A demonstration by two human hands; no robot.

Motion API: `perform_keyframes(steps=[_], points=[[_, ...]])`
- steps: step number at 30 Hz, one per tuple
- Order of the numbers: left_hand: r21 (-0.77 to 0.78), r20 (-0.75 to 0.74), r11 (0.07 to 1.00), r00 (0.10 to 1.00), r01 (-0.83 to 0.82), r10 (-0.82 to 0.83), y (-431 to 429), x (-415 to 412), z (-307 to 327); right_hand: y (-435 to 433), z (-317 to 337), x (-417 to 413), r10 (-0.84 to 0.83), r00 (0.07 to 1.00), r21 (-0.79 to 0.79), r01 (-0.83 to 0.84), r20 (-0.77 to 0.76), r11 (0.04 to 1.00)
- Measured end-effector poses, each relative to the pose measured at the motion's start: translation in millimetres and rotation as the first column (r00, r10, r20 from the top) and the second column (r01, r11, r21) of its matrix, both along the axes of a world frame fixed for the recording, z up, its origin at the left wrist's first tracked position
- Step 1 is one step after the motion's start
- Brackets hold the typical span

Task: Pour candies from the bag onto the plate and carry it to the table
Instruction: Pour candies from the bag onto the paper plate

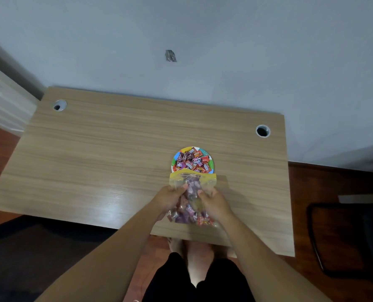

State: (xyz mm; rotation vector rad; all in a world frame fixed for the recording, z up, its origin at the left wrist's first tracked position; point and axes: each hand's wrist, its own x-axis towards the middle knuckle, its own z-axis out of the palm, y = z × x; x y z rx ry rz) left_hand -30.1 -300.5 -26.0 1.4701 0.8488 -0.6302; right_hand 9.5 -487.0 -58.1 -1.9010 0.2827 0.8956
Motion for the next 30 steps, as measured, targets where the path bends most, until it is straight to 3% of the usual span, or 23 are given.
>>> perform_keyframes(steps=[30], points=[[-0.119,0.02,0.992,0.998,-0.05,0.053,8.5,-16.9,26.8,-6.0,18.5,-7.5,-0.025,1.0,-0.046,0.024,-0.016,0.999]])
